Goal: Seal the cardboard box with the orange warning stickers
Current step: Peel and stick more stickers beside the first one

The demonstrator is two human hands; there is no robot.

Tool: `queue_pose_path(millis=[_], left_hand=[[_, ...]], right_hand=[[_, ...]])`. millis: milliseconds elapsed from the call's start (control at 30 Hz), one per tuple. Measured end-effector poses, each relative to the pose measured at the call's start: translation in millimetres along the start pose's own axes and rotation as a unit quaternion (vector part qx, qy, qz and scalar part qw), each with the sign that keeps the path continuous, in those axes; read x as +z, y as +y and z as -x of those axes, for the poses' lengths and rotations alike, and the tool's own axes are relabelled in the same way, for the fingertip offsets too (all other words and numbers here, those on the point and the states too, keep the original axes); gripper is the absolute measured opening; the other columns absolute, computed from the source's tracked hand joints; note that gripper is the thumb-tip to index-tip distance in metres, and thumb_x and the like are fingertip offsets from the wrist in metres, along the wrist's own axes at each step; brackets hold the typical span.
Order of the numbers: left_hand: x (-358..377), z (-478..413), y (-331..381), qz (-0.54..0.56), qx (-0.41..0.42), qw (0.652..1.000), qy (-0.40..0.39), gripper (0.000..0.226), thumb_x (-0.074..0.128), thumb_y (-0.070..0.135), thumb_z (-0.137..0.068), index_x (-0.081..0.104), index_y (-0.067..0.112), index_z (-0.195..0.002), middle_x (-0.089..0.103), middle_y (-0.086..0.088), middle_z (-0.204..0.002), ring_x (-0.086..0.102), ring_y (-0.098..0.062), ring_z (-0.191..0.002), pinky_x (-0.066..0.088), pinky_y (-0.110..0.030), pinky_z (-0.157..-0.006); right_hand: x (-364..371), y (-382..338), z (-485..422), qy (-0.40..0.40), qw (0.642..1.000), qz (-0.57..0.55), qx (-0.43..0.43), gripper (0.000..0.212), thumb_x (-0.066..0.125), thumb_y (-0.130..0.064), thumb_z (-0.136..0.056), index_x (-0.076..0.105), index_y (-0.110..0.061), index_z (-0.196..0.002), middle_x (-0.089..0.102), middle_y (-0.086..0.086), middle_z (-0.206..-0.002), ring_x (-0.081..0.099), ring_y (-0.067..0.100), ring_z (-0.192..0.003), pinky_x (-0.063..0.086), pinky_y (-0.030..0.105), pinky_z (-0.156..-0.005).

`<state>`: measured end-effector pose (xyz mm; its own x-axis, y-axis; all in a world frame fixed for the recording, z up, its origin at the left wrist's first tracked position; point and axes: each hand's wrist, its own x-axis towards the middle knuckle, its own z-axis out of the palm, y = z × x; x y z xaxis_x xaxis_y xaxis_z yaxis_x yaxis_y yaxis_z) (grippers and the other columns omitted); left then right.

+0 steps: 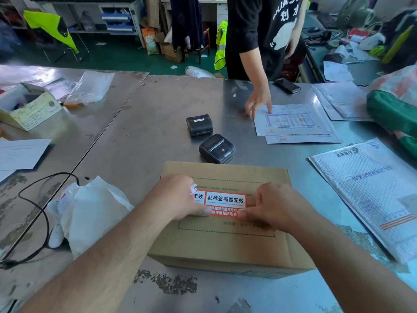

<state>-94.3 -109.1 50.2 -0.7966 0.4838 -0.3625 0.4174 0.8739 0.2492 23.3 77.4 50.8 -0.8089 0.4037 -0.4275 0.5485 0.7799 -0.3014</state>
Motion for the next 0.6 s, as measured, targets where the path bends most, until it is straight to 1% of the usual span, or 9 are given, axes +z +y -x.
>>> queue_pose_path(millis=[67, 100, 200, 267, 333, 367, 400, 500, 600], left_hand=[[-0.6, 1.2, -0.5, -0.010, 0.010, 1.000, -0.003, 0.053, 0.082, 0.060, -0.061, 0.052, 0.018, -0.073, 0.057, 0.005, -0.072, 0.049, -0.011, -0.060, 0.030, -0.029, -0.049], [-0.4, 1.2, -1.4, -0.009, 0.012, 1.000, -0.001, 0.053, 0.082, 0.060, -0.060, 0.051, 0.020, -0.072, 0.057, 0.006, -0.073, 0.049, -0.010, -0.060, 0.030, -0.029, -0.049], [2.7, 0.9, -2.5, 0.005, 0.008, 1.000, 0.015, 0.055, 0.080, 0.065, -0.060, 0.045, 0.022, -0.068, 0.053, 0.008, -0.071, 0.045, -0.009, -0.058, 0.028, -0.029, -0.049], [6.1, 1.1, -2.0, 0.012, 0.002, 0.999, 0.038, 0.058, 0.076, 0.069, -0.061, 0.041, 0.023, -0.066, 0.047, 0.009, -0.068, 0.040, -0.009, -0.057, 0.025, -0.029, -0.048], [10.5, 0.5, -1.5, 0.017, -0.008, 0.998, 0.062, 0.058, 0.073, 0.070, -0.065, 0.044, 0.020, -0.068, 0.040, 0.011, -0.065, 0.038, -0.009, -0.056, 0.023, -0.029, -0.046], [12.7, 0.5, -1.0, 0.020, -0.014, 0.997, 0.074, 0.057, 0.070, 0.070, -0.067, 0.046, 0.019, -0.069, 0.039, 0.011, -0.064, 0.038, -0.010, -0.056, 0.023, -0.029, -0.046], [14.7, 0.4, -0.1, 0.022, -0.020, 0.996, 0.087, 0.057, 0.067, 0.070, -0.071, 0.043, 0.019, -0.067, 0.040, 0.010, -0.063, 0.040, -0.011, -0.056, 0.023, -0.029, -0.046], [16.6, -2.0, 2.9, 0.022, -0.037, 0.992, 0.118, 0.054, 0.055, 0.066, -0.084, 0.043, 0.017, -0.063, 0.050, 0.004, -0.065, 0.045, -0.014, -0.058, 0.027, -0.029, -0.048], [17.1, -3.2, 4.5, 0.021, -0.048, 0.991, 0.125, 0.051, 0.050, 0.061, -0.090, 0.044, 0.017, -0.063, 0.051, 0.003, -0.067, 0.045, -0.014, -0.058, 0.027, -0.030, -0.049]], right_hand=[[-0.9, -0.2, 3.0, -0.010, 1.000, -0.004, -0.006, 0.054, 0.083, -0.064, -0.062, 0.054, -0.019, -0.072, 0.071, 0.002, -0.075, 0.069, 0.021, -0.073, 0.054, 0.033, -0.065], [-0.9, 0.1, 3.7, -0.010, 1.000, -0.004, -0.007, 0.054, 0.085, -0.063, -0.060, 0.054, -0.019, -0.071, 0.071, 0.001, -0.076, 0.069, 0.021, -0.074, 0.054, 0.033, -0.066], [-0.8, 0.9, 4.7, -0.001, 1.000, -0.007, -0.004, 0.054, 0.084, -0.063, -0.061, 0.053, -0.020, -0.070, 0.070, 0.001, -0.073, 0.068, 0.021, -0.075, 0.050, 0.031, -0.062], [-0.8, 0.1, 3.8, 0.005, 1.000, -0.002, 0.006, 0.052, 0.080, -0.064, -0.067, 0.053, -0.019, -0.070, 0.067, 0.002, -0.066, 0.066, 0.020, -0.068, 0.045, 0.028, -0.055], [0.3, -2.4, 0.9, 0.011, 1.000, -0.011, 0.025, 0.051, 0.071, -0.064, -0.078, 0.054, -0.016, -0.071, 0.063, 0.002, -0.054, 0.061, 0.017, -0.051, 0.043, 0.025, -0.049], [1.6, -3.9, -1.2, 0.016, 0.999, -0.020, 0.035, 0.051, 0.066, -0.063, -0.083, 0.055, -0.014, -0.071, 0.061, 0.003, -0.050, 0.059, 0.017, -0.045, 0.043, 0.024, -0.048], [3.1, -4.9, -3.5, 0.023, 0.998, -0.026, 0.043, 0.052, 0.063, -0.062, -0.086, 0.055, -0.013, -0.071, 0.060, 0.004, -0.049, 0.058, 0.017, -0.042, 0.043, 0.024, -0.048], [5.3, -6.8, -7.7, 0.033, 0.997, -0.035, 0.057, 0.054, 0.054, -0.059, -0.093, 0.053, -0.011, -0.070, 0.058, 0.005, -0.049, 0.058, 0.017, -0.041, 0.041, 0.026, -0.048], [5.9, -7.4, -9.3, 0.039, 0.997, -0.038, 0.056, 0.054, 0.050, -0.057, -0.096, 0.053, -0.011, -0.069, 0.057, 0.005, -0.049, 0.058, 0.018, -0.042, 0.041, 0.027, -0.048]])
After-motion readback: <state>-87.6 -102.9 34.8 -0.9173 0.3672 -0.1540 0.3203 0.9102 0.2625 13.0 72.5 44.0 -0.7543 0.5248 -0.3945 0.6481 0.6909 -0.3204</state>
